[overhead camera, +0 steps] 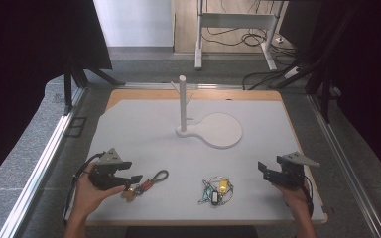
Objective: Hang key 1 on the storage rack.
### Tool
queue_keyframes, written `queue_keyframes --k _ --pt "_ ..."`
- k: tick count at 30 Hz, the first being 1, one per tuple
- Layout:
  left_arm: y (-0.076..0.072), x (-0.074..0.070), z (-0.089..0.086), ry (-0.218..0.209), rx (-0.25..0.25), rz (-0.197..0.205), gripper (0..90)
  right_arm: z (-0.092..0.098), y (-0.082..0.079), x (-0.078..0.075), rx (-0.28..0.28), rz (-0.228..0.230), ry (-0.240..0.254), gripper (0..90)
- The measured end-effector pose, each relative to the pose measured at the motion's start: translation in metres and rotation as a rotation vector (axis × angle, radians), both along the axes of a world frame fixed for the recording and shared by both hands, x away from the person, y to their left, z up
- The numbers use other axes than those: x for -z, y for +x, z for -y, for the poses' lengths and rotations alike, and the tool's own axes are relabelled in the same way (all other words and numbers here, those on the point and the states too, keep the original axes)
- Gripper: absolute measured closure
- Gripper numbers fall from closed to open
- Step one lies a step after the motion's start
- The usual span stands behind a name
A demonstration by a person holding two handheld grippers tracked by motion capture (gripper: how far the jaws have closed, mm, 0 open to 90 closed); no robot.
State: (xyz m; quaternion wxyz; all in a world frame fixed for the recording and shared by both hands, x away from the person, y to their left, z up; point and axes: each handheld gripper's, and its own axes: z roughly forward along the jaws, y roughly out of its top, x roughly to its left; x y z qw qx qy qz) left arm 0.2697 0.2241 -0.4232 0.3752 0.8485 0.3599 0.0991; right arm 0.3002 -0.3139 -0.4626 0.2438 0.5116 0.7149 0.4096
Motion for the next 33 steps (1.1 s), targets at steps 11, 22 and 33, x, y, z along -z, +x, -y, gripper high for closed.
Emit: queue_keyframes --k 11,22,33 --pt "-0.002 0.000 -0.006 -0.009 -0.014 -0.003 35.2 0.006 -0.004 -0.004 -0.030 -0.008 0.004 24.5" --pt "-0.012 -0.001 -0.014 0.003 -0.048 0.018 35.6 0.002 -0.008 -0.004 -0.076 -0.034 -0.015 26.0" --pt "-0.001 -0.009 0.005 0.053 -0.006 0.009 34.9 0.011 -0.010 -0.005 -0.072 -0.043 -0.014 27.3"
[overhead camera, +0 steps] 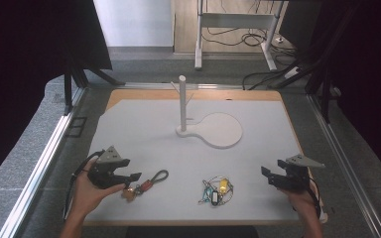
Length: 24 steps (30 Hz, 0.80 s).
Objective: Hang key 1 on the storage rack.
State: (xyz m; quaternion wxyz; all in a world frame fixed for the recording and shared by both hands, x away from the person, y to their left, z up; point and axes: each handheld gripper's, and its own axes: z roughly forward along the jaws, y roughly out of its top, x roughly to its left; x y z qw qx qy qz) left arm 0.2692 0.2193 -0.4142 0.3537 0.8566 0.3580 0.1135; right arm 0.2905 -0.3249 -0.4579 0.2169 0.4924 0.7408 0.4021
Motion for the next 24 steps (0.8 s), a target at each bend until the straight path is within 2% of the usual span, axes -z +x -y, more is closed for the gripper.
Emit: queue_keyframes --k 2,4,5,7,10,11,14,21,24 --pt "0.000 0.000 0.001 0.006 0.005 -0.009 34.8 0.000 -0.002 -0.001 -0.001 0.005 0.004 27.6" --pt "0.000 -0.001 0.003 0.037 -0.006 -0.043 34.8 -0.001 -0.003 -0.001 -0.001 0.010 0.006 27.9" --pt "0.000 -0.001 0.003 0.037 -0.006 -0.043 35.0 -0.001 -0.003 -0.001 -0.001 0.010 0.006 27.9" --pt "0.003 -0.008 0.005 0.074 -0.011 -0.063 35.3 -0.002 -0.003 0.000 -0.015 -0.004 -0.003 27.9" --pt "0.006 -0.016 0.008 0.097 0.003 -0.065 35.3 -0.004 -0.003 0.002 -0.021 -0.013 -0.015 28.1" --pt "0.007 -0.023 0.012 0.111 0.019 -0.066 35.3 -0.005 -0.002 0.003 -0.028 -0.019 -0.022 28.3" --pt "0.009 -0.028 0.017 0.125 0.047 -0.073 35.4 -0.006 -0.003 0.005 -0.035 -0.020 -0.018 28.5" --pt "0.013 -0.021 0.024 0.166 0.072 -0.112 37.2 -0.008 -0.004 0.004 -0.082 -0.008 -0.011 29.1" --pt "0.017 -0.013 0.030 0.204 0.093 -0.158 38.2 -0.008 -0.003 0.006 -0.075 -0.014 -0.019 29.3"
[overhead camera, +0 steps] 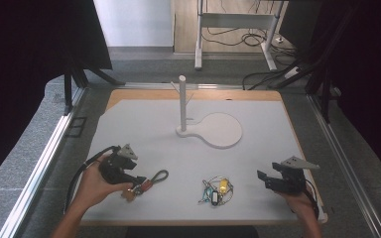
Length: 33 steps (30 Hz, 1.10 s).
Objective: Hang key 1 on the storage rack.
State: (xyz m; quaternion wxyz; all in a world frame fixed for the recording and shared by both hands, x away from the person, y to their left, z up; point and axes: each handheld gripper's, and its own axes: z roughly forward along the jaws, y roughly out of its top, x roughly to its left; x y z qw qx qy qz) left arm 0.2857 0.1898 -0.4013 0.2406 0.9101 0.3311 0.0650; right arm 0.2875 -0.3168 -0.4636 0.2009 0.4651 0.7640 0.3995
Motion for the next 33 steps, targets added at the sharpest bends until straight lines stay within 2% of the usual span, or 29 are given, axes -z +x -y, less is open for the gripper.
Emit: queue_keyframes --k 10,16,19,33 --pt "0.010 0.023 0.019 0.100 0.034 -0.084 41.3 0.002 0.001 0.002 0.022 -0.014 0.000 30.2" --pt "0.016 0.034 0.024 0.135 0.047 -0.127 43.0 0.001 0.001 0.003 0.025 -0.013 -0.006 31.2" --pt "0.017 0.036 0.024 0.121 0.041 -0.132 44.1 0.001 0.001 0.004 0.024 -0.017 -0.007 31.4" --pt "0.024 0.045 0.027 0.157 0.060 -0.198 44.4 -0.003 0.003 0.008 0.013 -0.028 -0.024 32.5"
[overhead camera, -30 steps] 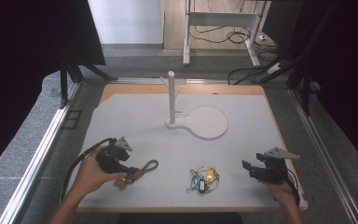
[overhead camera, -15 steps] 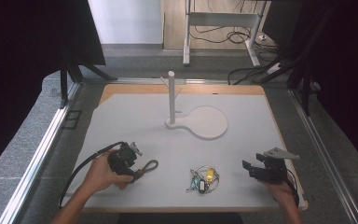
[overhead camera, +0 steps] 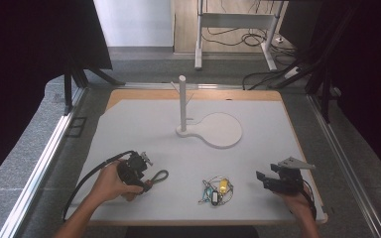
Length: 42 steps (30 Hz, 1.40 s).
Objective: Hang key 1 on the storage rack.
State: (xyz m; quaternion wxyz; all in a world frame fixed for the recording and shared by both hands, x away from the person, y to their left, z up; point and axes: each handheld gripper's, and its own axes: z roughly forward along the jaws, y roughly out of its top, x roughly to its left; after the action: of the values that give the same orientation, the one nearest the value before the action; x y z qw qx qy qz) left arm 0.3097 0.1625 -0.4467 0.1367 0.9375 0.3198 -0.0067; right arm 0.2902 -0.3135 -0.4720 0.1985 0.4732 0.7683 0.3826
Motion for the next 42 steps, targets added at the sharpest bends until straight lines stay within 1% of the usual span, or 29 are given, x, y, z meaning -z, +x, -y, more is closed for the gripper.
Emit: queue_keyframes --k 5,8,10,12,13,19,22,25,29,32,34,35,36,37,38,39,41,42 --pt "0.001 0.004 0.004 0.019 0.010 -0.017 45.5 -0.001 0.000 0.001 0.000 0.000 -0.005 32.6" --pt "0.002 0.004 0.004 0.028 0.008 -0.019 47.5 -0.001 0.000 0.001 -0.001 -0.001 -0.006 32.7" --pt "0.003 0.007 0.006 0.040 0.010 -0.030 50.0 -0.002 0.000 0.002 -0.003 -0.003 -0.011 32.7" --pt "0.004 0.008 0.006 0.045 0.012 -0.033 51.7 -0.002 0.000 0.002 -0.004 -0.006 -0.013 32.7" --pt "0.005 0.010 0.008 0.058 0.013 -0.035 52.6 -0.003 0.000 0.002 -0.004 -0.007 -0.014 32.7" --pt "0.007 0.010 0.009 0.063 0.011 -0.035 57.2 -0.002 0.001 0.003 -0.004 -0.012 -0.019 32.6" --pt "0.004 0.011 0.011 0.086 0.008 -0.004 61.6 -0.002 0.001 0.003 -0.003 -0.012 -0.019 32.6" --pt "0.002 0.011 0.013 0.089 0.011 0.005 65.5 -0.002 0.001 0.003 -0.002 -0.012 -0.019 32.6" --pt "0.000 0.011 0.013 0.088 0.015 0.015 67.0 -0.004 0.000 0.003 -0.001 -0.012 -0.020 32.6" --pt "-0.003 0.010 0.013 0.084 0.018 0.033 67.4 -0.004 0.000 0.003 0.001 -0.013 -0.021 32.6" --pt "-0.004 0.008 0.012 0.071 0.020 0.036 67.5 -0.003 0.000 0.003 0.003 -0.011 -0.019 32.6" --pt "-0.004 0.008 0.012 0.071 0.020 0.036 67.6 -0.003 0.001 0.003 0.003 -0.012 -0.016 32.6" --pt "-0.002 0.003 0.010 0.046 0.019 0.039 67.6 -0.003 0.001 0.003 0.003 -0.013 -0.015 32.6" --pt "-0.002 0.003 0.010 0.046 0.019 0.039 67.6 -0.003 0.001 0.003 0.003 -0.013 -0.015 32.6" --pt "-0.001 -0.006 0.008 0.024 0.021 0.048 67.6 -0.003 0.001 0.003 0.005 -0.014 -0.015 32.6" --pt "-0.001 -0.006 0.008 0.024 0.021 0.048 67.6 -0.003 0.001 0.003 0.005 -0.014 -0.015 32.6" --pt "0.001 -0.022 0.005 -0.012 0.013 0.074 67.6 -0.003 0.001 0.003 0.007 -0.015 -0.015 32.6" --pt "0.001 -0.027 0.004 -0.024 0.012 0.083 67.6 -0.003 0.001 0.003 0.008 -0.015 -0.015 32.6"
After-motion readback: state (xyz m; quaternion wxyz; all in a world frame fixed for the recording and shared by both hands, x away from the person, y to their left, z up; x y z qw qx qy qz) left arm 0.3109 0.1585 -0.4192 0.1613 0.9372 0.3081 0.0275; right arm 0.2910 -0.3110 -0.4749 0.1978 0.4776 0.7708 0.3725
